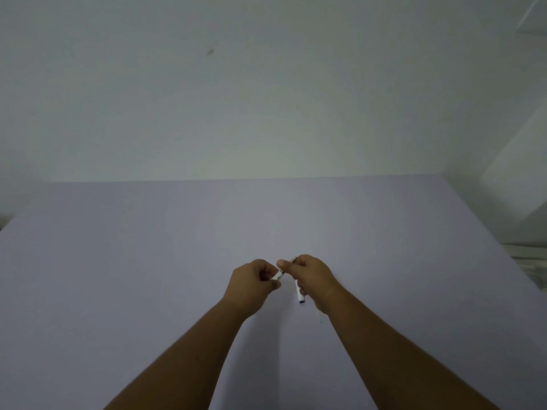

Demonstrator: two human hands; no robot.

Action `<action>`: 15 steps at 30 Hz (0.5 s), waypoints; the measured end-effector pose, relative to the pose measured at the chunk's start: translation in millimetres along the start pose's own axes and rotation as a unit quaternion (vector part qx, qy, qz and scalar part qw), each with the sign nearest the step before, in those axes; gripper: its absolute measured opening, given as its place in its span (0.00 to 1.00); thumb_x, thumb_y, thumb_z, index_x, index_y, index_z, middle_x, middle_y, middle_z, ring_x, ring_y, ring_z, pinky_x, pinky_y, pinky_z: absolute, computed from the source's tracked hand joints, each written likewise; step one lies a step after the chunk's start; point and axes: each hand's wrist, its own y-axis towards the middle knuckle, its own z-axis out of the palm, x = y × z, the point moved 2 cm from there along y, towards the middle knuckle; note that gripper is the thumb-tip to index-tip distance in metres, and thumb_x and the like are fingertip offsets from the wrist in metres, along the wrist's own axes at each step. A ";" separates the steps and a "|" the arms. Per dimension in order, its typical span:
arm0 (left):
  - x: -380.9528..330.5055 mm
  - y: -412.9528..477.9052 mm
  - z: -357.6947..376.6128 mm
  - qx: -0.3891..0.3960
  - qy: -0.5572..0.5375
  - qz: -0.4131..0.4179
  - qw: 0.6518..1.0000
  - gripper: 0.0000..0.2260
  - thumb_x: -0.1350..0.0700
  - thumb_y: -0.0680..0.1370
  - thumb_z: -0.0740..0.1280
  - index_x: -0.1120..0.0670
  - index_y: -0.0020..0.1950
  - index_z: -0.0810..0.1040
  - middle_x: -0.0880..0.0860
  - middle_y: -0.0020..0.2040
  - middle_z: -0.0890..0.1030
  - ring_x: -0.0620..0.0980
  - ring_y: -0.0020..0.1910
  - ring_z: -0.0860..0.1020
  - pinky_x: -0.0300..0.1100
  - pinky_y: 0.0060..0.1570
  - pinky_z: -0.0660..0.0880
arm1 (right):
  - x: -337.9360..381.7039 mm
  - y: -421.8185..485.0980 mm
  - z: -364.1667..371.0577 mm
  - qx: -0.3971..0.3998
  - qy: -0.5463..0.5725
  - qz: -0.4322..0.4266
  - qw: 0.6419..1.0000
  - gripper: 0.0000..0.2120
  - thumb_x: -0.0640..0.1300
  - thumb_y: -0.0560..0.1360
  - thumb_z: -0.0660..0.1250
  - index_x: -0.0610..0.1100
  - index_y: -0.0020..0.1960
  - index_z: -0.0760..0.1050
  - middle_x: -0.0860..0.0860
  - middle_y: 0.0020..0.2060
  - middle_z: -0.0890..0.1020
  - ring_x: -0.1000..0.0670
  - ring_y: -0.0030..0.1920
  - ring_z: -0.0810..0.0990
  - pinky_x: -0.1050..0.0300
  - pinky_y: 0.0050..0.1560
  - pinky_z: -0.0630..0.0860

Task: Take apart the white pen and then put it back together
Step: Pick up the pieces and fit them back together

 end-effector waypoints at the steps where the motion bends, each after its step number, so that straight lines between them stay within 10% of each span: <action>1: -0.5 0.1 -0.1 -0.001 0.004 0.002 1.000 0.06 0.58 0.71 0.73 0.49 0.41 0.78 0.45 0.33 0.77 0.41 0.31 0.73 0.31 0.31 0.67 | -0.4 -0.1 -0.2 0.009 0.011 -0.005 1.000 0.11 0.55 0.68 0.72 0.49 0.37 0.75 0.52 0.32 0.76 0.51 0.32 0.71 0.58 0.32 0.71; 15: -15.1 -8.1 -12.1 0.004 0.045 0.039 0.998 0.07 0.58 0.71 0.73 0.49 0.40 0.77 0.44 0.32 0.76 0.41 0.30 0.73 0.30 0.30 0.66 | 15.2 -13.9 -7.8 0.013 0.000 -0.026 1.000 0.10 0.52 0.68 0.73 0.48 0.36 0.76 0.52 0.32 0.77 0.52 0.33 0.72 0.59 0.33 0.70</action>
